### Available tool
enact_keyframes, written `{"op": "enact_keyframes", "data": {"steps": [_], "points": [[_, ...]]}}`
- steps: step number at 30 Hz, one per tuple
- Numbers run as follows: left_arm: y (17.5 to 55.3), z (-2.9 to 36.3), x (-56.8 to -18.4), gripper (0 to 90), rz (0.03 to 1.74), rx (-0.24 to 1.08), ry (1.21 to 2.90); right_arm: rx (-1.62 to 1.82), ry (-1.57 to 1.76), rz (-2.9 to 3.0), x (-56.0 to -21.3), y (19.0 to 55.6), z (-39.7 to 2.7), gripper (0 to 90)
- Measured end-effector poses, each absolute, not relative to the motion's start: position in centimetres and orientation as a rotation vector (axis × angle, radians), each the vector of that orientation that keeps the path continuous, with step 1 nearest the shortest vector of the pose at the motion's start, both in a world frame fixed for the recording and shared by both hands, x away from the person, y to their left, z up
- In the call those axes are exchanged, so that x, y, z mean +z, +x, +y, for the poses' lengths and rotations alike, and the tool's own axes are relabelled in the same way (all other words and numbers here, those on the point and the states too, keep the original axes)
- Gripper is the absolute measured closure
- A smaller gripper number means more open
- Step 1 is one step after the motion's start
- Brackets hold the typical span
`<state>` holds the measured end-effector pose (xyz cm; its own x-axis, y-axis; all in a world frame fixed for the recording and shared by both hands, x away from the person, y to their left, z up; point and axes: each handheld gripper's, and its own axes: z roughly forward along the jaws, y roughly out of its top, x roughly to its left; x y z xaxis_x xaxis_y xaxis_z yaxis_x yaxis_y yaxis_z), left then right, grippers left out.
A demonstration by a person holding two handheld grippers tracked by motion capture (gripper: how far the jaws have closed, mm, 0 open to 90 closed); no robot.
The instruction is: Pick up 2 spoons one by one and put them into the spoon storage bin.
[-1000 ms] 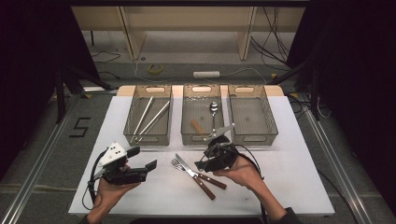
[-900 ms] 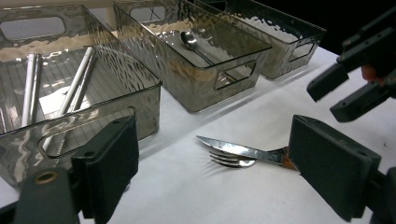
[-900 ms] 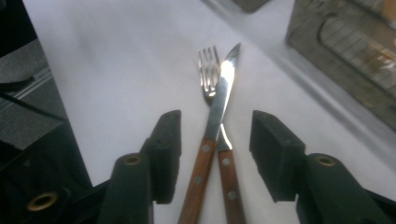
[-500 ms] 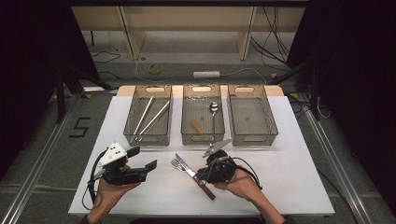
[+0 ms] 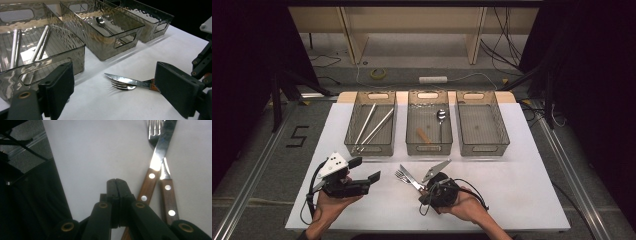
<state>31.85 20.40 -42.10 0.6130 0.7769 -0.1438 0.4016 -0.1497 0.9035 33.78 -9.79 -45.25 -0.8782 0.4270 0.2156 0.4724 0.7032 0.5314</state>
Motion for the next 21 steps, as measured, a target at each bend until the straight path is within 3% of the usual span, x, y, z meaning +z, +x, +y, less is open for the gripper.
{"op": "enact_keyframes", "data": {"steps": [21], "points": [[31.9,20.3,-42.1,16.1,0.965,0.439,1.767,-0.817,-0.718,-2.842,-46.4,33.0,-9.4,90.0]]}}
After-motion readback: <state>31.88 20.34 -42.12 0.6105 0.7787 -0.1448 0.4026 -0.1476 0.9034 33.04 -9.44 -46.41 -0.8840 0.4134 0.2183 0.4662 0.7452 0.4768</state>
